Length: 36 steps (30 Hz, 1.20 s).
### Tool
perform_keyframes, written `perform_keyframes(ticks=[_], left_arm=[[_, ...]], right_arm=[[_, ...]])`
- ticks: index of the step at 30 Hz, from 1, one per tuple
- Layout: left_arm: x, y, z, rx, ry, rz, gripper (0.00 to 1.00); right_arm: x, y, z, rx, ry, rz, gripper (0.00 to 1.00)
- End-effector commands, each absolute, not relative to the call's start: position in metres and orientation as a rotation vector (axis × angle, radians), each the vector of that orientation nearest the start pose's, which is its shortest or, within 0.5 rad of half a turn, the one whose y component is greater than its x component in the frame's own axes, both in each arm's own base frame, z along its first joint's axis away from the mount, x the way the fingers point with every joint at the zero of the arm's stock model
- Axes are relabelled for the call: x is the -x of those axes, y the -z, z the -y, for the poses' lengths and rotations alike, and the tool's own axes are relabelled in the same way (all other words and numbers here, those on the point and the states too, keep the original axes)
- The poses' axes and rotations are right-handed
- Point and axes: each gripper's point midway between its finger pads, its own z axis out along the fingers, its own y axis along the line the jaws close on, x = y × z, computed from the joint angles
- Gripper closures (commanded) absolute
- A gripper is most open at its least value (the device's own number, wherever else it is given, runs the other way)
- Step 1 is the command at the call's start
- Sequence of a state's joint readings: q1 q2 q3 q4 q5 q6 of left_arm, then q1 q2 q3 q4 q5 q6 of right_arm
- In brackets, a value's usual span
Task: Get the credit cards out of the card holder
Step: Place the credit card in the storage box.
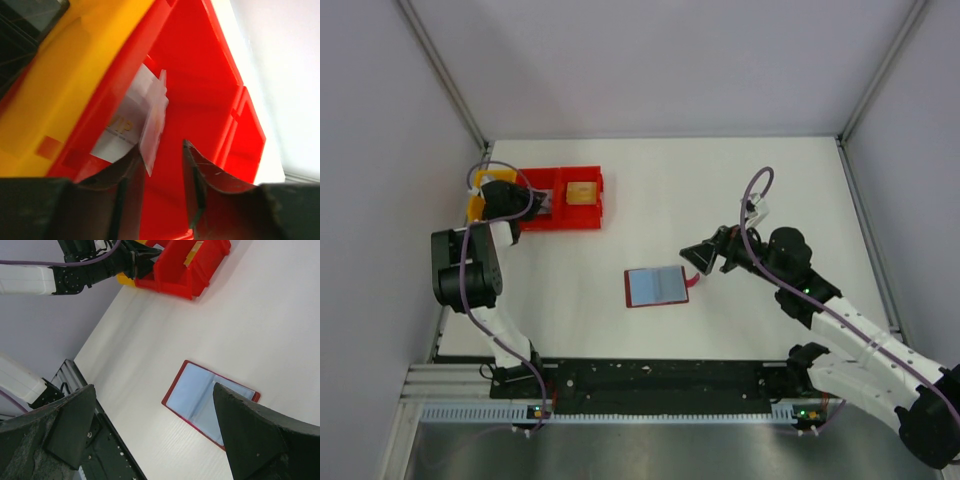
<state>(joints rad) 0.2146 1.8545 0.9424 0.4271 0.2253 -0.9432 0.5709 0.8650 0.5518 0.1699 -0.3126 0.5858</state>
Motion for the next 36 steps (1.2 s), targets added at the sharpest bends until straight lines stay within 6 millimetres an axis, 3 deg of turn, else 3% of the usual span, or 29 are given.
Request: perform_keyframes(ticks=[1, 8, 14, 18, 25, 26, 29, 32, 36], left_arm=[[-0.495, -0.12, -0.041, 0.945, 0.613, -1.819, 0.54], [-0.472, -0.152, -0.045, 0.944, 0.543, -1.835, 0.29], [-0.441, -0.181, -0.03, 0.886, 0.572, -1.856, 0.25], [-0.413, -0.202, -0.011, 0.796, 0.62, -1.847, 0.26], [-0.346, -0.211, 0.079, 0.458, 0.752, -1.956, 0.27], [-0.332, -0.211, 0.106, 0.363, 0.796, -1.985, 0.27], [-0.295, -0.202, 0.155, 0.215, 0.905, -2.034, 0.3], [-0.266, -0.197, 0.192, 0.11, 1.004, -2.039, 0.33], [-0.244, -0.177, 0.228, 0.0, 1.073, -2.074, 0.36]], right_arm=[[-0.235, -0.266, -0.241, 0.265, -1.125, -1.717, 0.02], [-0.232, -0.269, -0.239, 0.252, -1.137, -1.712, 0.02], [-0.234, -0.262, -0.236, 0.24, -1.1, -1.764, 0.02], [-0.236, -0.246, -0.234, 0.236, -1.059, -1.841, 0.02], [-0.243, -0.199, -0.24, 0.218, -1.016, -2.051, 0.04], [-0.243, -0.194, -0.242, 0.222, -1.019, -2.076, 0.05], [-0.246, -0.182, -0.246, 0.222, -1.019, -2.127, 0.1], [-0.253, -0.171, -0.251, 0.216, -1.005, -2.173, 0.14], [-0.257, -0.158, -0.265, 0.242, -1.013, -2.236, 0.17]])
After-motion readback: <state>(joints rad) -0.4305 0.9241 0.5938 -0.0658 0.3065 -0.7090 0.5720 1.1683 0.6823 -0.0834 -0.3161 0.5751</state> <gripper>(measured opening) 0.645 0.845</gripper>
